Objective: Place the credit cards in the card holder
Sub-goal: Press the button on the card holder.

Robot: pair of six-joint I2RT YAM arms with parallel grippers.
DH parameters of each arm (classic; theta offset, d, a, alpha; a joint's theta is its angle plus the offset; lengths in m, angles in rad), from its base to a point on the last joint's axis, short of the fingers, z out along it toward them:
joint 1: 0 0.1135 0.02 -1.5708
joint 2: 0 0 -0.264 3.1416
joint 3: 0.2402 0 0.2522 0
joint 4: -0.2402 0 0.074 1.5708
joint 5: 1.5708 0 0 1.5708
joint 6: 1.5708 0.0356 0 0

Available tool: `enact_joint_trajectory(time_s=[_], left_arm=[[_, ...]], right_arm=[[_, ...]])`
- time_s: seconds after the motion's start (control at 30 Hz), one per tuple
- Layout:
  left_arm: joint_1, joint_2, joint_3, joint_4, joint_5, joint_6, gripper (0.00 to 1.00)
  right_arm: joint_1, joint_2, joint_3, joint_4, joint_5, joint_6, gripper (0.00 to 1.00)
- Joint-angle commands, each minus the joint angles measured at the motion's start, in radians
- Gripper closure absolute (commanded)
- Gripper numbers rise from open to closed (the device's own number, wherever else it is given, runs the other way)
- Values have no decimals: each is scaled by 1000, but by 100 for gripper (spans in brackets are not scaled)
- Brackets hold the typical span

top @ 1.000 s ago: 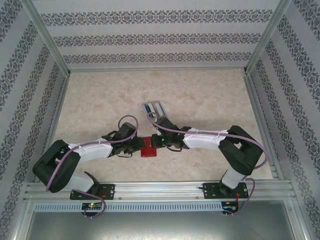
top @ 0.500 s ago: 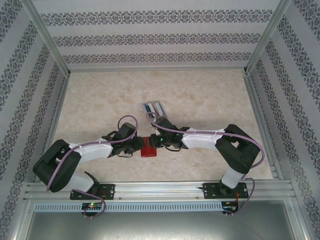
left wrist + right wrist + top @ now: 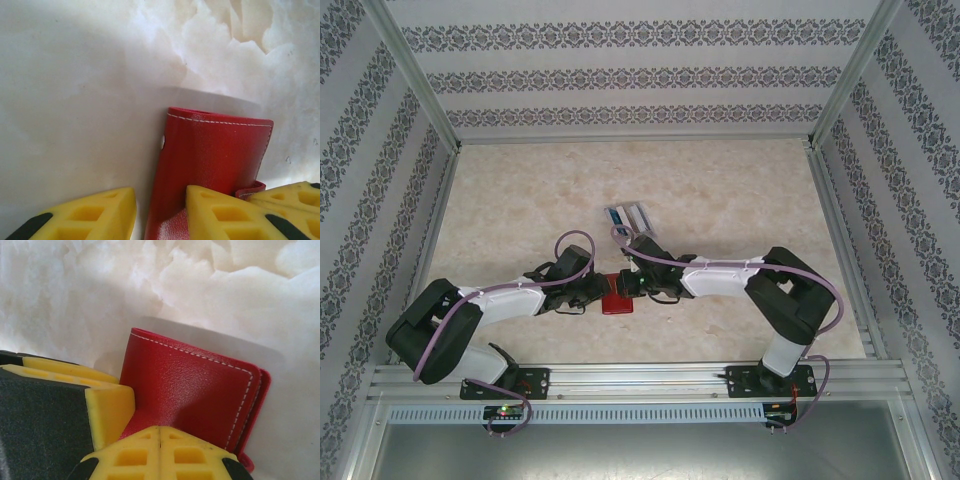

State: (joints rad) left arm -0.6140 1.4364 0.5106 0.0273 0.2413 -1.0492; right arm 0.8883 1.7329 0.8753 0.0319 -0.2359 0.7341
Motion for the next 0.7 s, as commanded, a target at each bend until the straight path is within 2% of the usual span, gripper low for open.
enact_joint_trajectory(time_s=[0.0, 0.67], left_arm=[[-20, 128, -47, 62, 53, -22, 65], [-21, 164, -29, 50, 53, -26, 66]], right_arm=[[11, 35, 3, -29, -13, 13, 100], [-5, 37, -95, -32, -31, 82, 100]])
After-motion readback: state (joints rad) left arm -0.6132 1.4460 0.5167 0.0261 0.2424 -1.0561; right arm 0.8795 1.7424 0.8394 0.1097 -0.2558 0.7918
